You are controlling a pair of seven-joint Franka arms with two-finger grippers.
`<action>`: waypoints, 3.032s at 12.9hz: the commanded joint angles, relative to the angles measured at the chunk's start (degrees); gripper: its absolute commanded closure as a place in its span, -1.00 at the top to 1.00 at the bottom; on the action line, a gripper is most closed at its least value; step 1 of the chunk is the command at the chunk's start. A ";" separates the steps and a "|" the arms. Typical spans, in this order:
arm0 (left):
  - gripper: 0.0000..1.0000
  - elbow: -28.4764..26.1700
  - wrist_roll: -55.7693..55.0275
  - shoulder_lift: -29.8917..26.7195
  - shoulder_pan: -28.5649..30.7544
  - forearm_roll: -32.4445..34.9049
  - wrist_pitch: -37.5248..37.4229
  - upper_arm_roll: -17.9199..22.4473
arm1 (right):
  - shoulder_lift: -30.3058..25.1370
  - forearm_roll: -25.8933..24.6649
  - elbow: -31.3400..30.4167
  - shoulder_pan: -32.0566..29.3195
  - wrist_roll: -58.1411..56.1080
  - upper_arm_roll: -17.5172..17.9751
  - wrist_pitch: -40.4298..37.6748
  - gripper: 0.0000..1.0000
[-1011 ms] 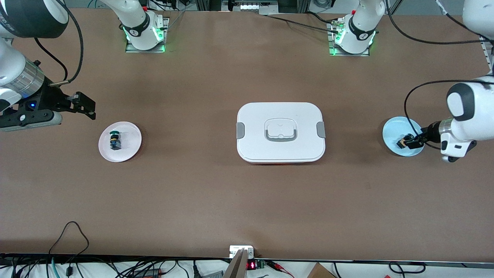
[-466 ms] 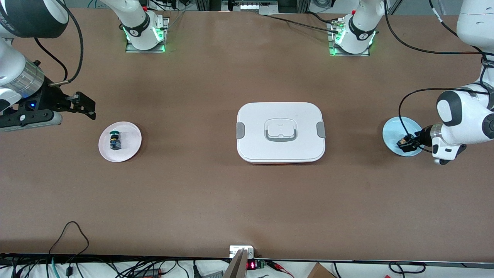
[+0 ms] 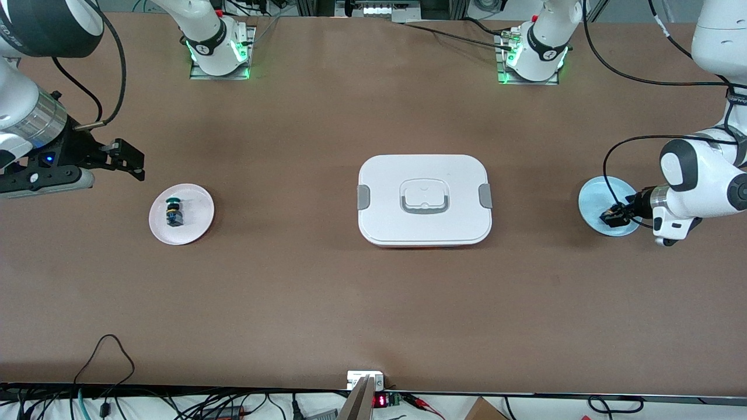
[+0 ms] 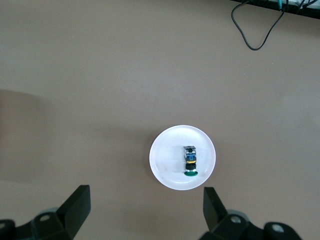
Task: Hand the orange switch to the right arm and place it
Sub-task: 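Close the left gripper on the orange switch, then lift the orange switch with the left gripper over the white box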
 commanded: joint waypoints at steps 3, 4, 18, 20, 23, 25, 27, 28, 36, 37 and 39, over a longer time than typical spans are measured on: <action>1.00 -0.48 2.42 2.14 1.30 -0.47 5.42 -0.31 | -0.04 -0.58 0.57 0.07 0.20 0.14 -0.05 1.00; 1.00 -0.48 2.42 2.75 1.39 -0.47 5.51 -0.31 | -0.13 -0.58 0.57 0.07 0.20 0.14 -0.05 1.00; 0.03 3.12 3.29 -4.44 1.12 -0.56 -6.44 -2.77 | -0.22 -0.40 0.57 0.25 0.29 0.23 -0.05 1.00; 0.03 3.03 7.76 -7.25 1.12 -0.64 -7.14 -3.04 | -0.13 -0.32 0.57 0.16 0.29 0.23 -0.05 1.00; 0.03 3.99 16.35 -7.79 1.39 -3.62 -7.23 -4.53 | -0.13 -0.40 0.57 0.24 0.29 0.23 -0.05 1.00; 0.04 4.17 26.61 -7.87 1.56 -11.06 -7.32 -4.53 | -0.13 -0.32 0.57 0.16 0.20 0.23 -0.05 1.00; 0.04 4.00 39.10 -6.83 2.61 -23.17 -7.41 -4.45 | -0.13 -0.58 0.57 -0.02 0.20 0.23 -0.14 1.00; 0.04 3.91 45.33 -6.12 2.71 -27.41 -7.41 -4.45 | -0.04 -0.23 0.57 -0.02 0.20 0.14 -0.05 1.00; 0.12 4.17 88.95 -0.76 2.01 -58.45 -19.25 -6.03 | -0.04 -0.84 0.57 -0.11 0.20 0.05 -0.48 1.00; 0.12 4.26 94.21 -0.41 1.83 -62.83 -19.79 -7.16 | -0.13 -0.93 0.57 0.07 0.20 0.05 -0.75 1.00; 0.12 4.26 99.70 -0.32 1.92 -67.60 -22.33 -10.06 | -0.39 -0.93 0.48 -0.28 -2.94 -0.12 -1.10 1.00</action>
